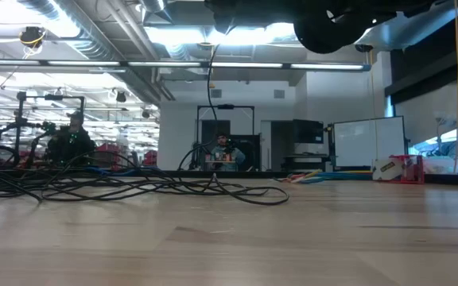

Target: Coiling cords

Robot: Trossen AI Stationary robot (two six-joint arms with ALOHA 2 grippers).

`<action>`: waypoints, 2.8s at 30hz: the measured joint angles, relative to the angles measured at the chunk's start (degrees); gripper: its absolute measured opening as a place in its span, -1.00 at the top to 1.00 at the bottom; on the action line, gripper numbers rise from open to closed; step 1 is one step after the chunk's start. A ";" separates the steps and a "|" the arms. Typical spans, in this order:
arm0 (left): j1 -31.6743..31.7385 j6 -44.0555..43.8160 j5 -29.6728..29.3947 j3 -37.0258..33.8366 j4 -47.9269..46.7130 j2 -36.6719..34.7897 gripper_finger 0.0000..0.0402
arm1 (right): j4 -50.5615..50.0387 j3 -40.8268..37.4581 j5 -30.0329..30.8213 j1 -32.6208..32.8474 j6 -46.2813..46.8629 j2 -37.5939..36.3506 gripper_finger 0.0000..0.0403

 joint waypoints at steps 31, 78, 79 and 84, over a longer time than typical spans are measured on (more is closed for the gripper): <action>0.20 -0.22 1.05 -0.07 2.44 0.00 0.94 | -0.19 -0.04 1.93 0.00 -0.98 0.98 0.96; 7.11 1.88 -2.90 0.00 -17.04 9.68 0.15 | -10.48 -0.04 11.34 -0.02 4.57 0.98 0.99; 7.39 3.36 -3.02 -0.01 -17.18 10.23 0.15 | -10.48 -0.04 11.16 -0.02 4.58 0.98 0.99; 8.18 9.26 -5.81 0.02 -16.32 11.66 0.15 | -10.54 -0.04 10.55 -0.02 4.55 0.98 0.99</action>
